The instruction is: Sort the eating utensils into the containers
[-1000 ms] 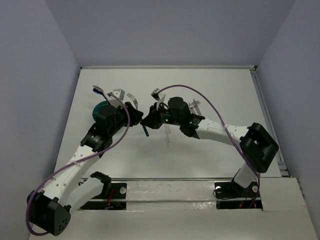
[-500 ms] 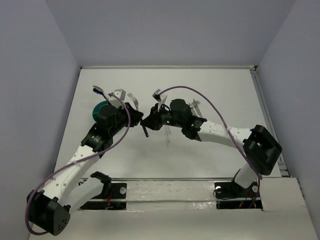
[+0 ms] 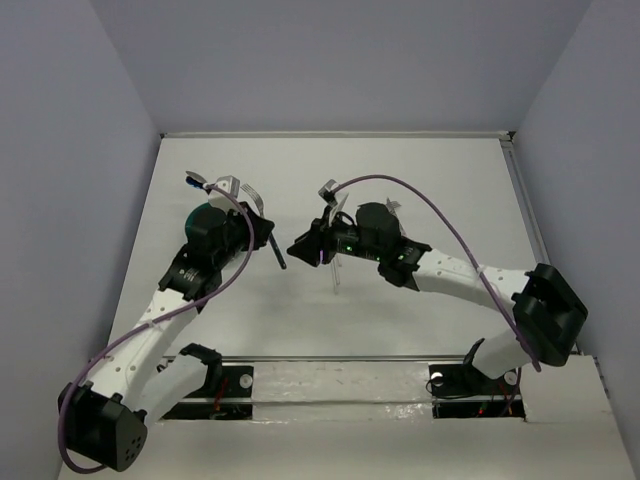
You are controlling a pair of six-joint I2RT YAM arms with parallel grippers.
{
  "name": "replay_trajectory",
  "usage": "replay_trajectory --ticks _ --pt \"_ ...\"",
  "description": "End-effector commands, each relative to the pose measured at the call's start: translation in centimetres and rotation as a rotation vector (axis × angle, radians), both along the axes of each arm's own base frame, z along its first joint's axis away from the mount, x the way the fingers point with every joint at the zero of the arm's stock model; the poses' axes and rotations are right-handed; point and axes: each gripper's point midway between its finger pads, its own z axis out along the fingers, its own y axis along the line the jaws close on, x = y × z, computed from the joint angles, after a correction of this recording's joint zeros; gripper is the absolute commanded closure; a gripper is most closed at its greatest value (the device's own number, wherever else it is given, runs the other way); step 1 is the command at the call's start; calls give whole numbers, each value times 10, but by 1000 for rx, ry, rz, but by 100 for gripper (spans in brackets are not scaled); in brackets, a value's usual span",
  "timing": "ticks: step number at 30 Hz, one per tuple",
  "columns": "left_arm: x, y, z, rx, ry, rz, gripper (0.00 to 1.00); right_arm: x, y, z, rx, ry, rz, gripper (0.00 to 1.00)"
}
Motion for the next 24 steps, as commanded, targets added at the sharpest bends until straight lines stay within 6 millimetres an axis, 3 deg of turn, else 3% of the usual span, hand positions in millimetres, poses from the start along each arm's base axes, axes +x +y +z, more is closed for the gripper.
replay_trajectory --ticks 1,3,6,8,9,15,21,24 --pt "12 9 30 -11 -84 39 100 -8 -2 18 57 -46 17 49" --pt "15 18 32 8 -92 77 100 -9 -6 16 51 -48 12 47" --pt "26 55 42 48 -129 230 100 -13 -21 11 29 -68 -16 46" --pt "28 67 50 53 -150 273 100 -13 -27 16 32 -80 -38 46" --pt "26 77 57 54 -171 318 100 -13 -34 7 13 -80 -62 46" --pt "16 122 83 68 -251 549 100 -16 -65 0 0 -108 -156 46" --pt "24 158 99 116 -335 754 100 -20 -81 12 45 -136 -199 46" --pt "33 169 96 180 -367 811 100 -25 -84 19 67 -147 -191 46"
